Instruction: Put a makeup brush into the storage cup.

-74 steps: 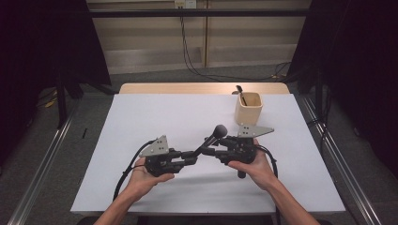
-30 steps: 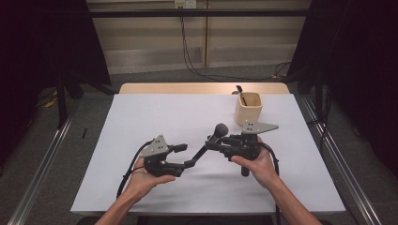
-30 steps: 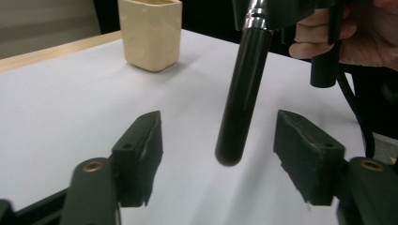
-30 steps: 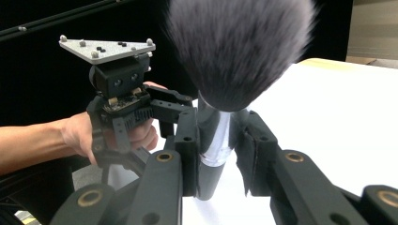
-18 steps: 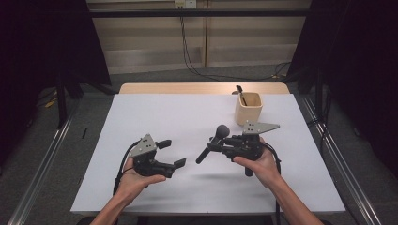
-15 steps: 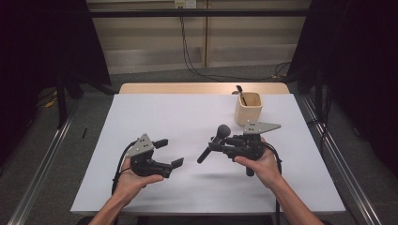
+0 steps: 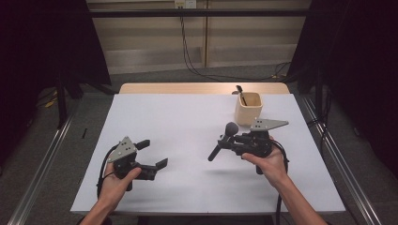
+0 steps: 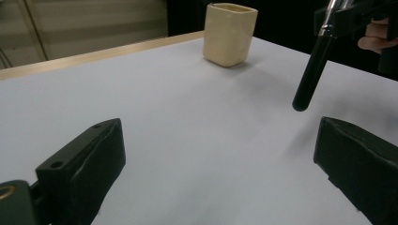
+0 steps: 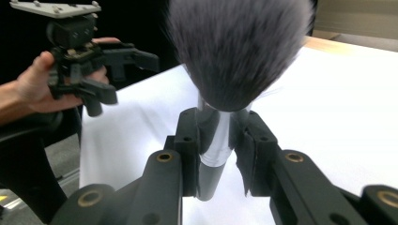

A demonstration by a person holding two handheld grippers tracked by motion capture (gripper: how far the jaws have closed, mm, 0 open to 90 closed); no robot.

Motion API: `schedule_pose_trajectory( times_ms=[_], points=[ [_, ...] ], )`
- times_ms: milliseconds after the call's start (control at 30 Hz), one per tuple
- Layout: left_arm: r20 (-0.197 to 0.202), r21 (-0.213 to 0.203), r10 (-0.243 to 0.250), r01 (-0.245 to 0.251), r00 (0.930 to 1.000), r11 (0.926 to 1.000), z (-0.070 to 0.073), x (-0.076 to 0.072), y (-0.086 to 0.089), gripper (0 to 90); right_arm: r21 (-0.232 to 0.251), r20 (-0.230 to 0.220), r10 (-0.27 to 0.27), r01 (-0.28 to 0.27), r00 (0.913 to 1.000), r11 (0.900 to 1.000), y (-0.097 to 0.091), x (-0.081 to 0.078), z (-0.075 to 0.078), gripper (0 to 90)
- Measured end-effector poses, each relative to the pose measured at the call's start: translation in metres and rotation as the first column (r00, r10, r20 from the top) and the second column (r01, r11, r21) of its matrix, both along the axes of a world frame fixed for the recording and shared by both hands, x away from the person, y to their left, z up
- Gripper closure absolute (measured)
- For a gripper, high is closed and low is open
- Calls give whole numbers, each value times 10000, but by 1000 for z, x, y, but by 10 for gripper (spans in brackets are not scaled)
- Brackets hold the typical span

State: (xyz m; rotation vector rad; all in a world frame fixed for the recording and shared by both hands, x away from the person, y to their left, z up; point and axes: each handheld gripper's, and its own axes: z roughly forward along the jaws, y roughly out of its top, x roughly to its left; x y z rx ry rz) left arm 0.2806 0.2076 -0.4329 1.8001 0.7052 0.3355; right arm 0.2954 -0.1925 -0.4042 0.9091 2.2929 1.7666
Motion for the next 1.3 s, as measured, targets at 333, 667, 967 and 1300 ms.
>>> schedule_pose_trajectory(
  times_ms=[333, 667, 967, 1300],
  points=[
    [186, -342, 809, -803, 9965, 9962, -4, -11, 27, 36, -248, 161, -389, 393, 9991, 9989, -10, 3, 5, 720],
    [342, -522, 1320, -1301, 9907, 9901, -6, -27, 41, 31, -448, 197, -904, 912, 9957, 9948, -26, 5, 12, 720],
    [342, -410, 1862, -1847, 9819, 9819, -14, -32, 53, 28, -825, 331, -1383, 1406, 9898, 9866, -43, 10, 15, 719],
    [425, -440, 2022, -2004, 9784, 9787, -13, -30, 53, 29, -820, 485, -1779, 1814, 9828, 9800, -56, 19, 24, 720]
  ],
)
